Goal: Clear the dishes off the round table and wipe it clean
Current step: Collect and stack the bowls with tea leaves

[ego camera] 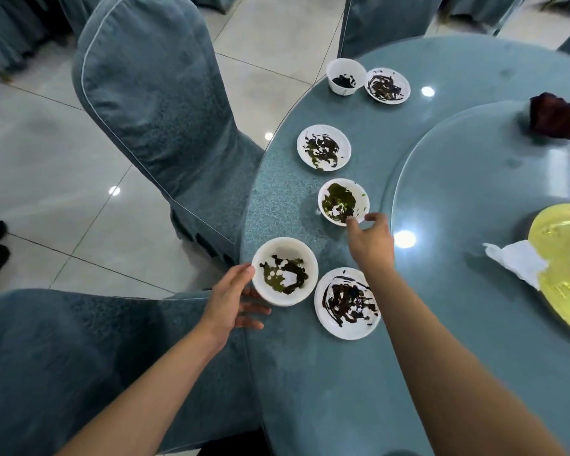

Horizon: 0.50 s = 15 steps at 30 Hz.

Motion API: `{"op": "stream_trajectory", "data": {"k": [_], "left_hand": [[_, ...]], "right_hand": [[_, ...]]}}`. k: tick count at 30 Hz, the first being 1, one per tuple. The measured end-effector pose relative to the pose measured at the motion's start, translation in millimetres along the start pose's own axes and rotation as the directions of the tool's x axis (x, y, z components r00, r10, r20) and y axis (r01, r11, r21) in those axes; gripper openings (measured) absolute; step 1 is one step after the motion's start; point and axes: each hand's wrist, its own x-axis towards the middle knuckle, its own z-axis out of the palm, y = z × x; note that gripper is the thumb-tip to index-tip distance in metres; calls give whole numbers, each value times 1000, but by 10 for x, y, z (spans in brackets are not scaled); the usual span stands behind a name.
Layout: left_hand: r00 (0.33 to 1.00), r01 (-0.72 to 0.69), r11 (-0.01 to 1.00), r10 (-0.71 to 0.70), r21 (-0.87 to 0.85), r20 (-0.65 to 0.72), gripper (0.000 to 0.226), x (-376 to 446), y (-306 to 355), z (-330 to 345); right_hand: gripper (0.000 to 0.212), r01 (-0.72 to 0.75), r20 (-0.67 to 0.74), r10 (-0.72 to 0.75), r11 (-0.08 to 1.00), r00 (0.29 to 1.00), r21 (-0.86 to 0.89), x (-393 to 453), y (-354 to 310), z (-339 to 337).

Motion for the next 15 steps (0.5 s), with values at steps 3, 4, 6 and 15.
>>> {"op": "stream_trajectory", "data": {"k": [3, 4, 6, 15], "left_hand": [[1000, -10, 1000, 10, 13, 8, 24, 2, 12, -9], [1000, -14, 1000, 14, 17, 7, 23, -3, 13, -13], [1000, -13, 1000, 13, 22, 1, 21, -9, 12, -15], [999, 7, 1000, -7, 0, -43, 23, -46, 5, 18]], "right_hand": [[45, -207, 28, 205, 975, 978, 84, 378, 103, 134], [39, -229, 39, 226, 967, 973, 110, 455, 133, 170], [31, -221, 45, 217, 969, 975, 113, 535, 174, 217], [16, 93, 134, -178, 873, 975, 478, -450, -184, -129]]}}
